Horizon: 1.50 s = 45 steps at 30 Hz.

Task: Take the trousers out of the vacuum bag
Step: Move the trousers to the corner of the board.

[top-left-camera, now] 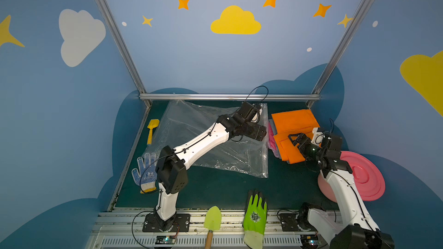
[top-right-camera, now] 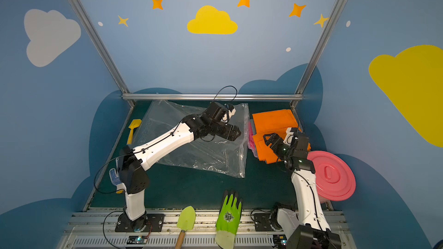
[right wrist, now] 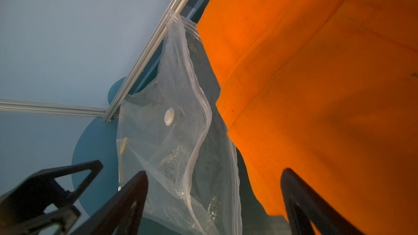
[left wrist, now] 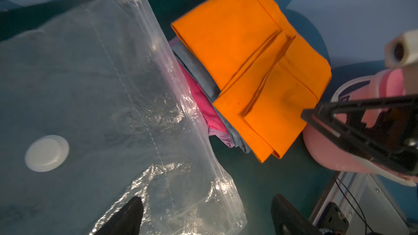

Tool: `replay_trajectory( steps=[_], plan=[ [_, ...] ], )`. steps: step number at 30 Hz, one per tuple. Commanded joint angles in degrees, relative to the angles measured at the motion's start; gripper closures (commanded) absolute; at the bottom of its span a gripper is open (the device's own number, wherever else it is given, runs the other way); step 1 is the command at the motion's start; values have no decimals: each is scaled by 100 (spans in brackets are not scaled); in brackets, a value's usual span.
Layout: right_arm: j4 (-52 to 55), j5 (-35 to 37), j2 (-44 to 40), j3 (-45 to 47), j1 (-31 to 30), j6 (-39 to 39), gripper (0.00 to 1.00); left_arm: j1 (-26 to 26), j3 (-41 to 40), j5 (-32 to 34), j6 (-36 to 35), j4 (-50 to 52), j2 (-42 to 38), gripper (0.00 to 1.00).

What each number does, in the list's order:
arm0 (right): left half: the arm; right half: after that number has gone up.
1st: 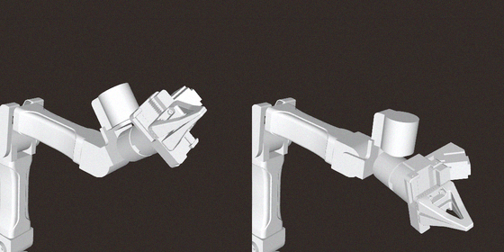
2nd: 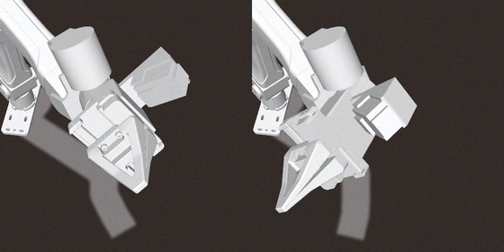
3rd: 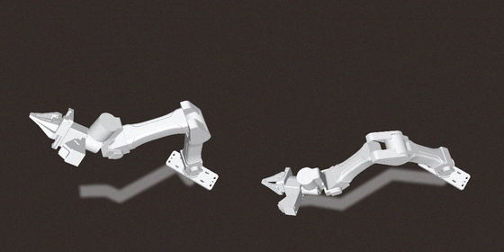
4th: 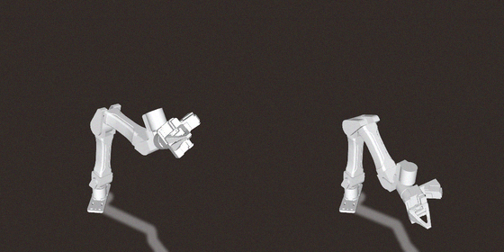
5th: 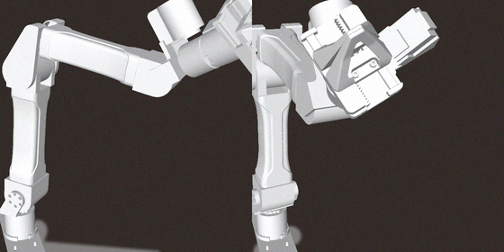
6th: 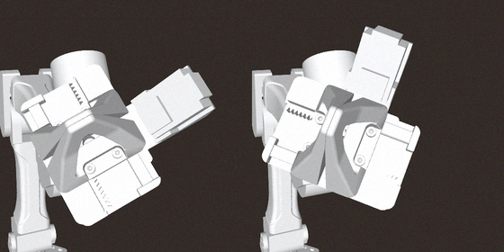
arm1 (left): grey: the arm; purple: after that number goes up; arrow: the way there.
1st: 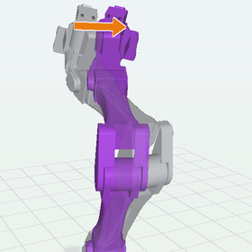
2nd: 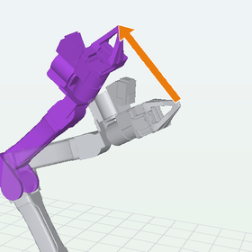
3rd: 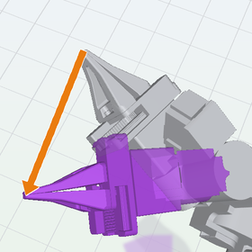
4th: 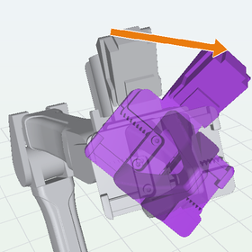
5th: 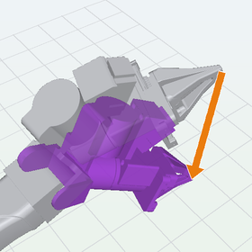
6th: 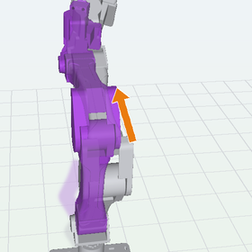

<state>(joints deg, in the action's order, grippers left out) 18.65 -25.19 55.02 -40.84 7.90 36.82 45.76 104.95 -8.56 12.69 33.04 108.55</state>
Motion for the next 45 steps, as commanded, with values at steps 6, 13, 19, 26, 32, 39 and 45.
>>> replay_trajectory(
  steps=[6, 13, 19, 26, 32, 39, 45],
  plan=[
    [1118, 1120, -328, 428, -377, 602, 10, -422, -806, -76, 346, -737, -460, 10],
    [1112, 1327, -105, 663, -395, 739, 10, -507, -799, -166, 357, -670, -405, 10],
    [375, 1711, 160, 1066, -359, 1058, 9, -541, -809, -289, 356, -668, -338, 10],
    [-467, 2076, 764, 1062, -263, 1113, 10, -584, -826, -320, 287, -585, -372, 10],
    [-817, 2169, 1589, 788, -149, 1106, 11, -608, -862, -320, 270, -557, -388, 10],
    [-1347, 2196, 2235, 592, -75, 1108, 16, -627, -871, -322, 269, -551, -388, 10],
    [-1449, 2339, 2654, 145, 10, 853, 19, -648, -853, -320, 264, -525, -387, 10]
  ],
)
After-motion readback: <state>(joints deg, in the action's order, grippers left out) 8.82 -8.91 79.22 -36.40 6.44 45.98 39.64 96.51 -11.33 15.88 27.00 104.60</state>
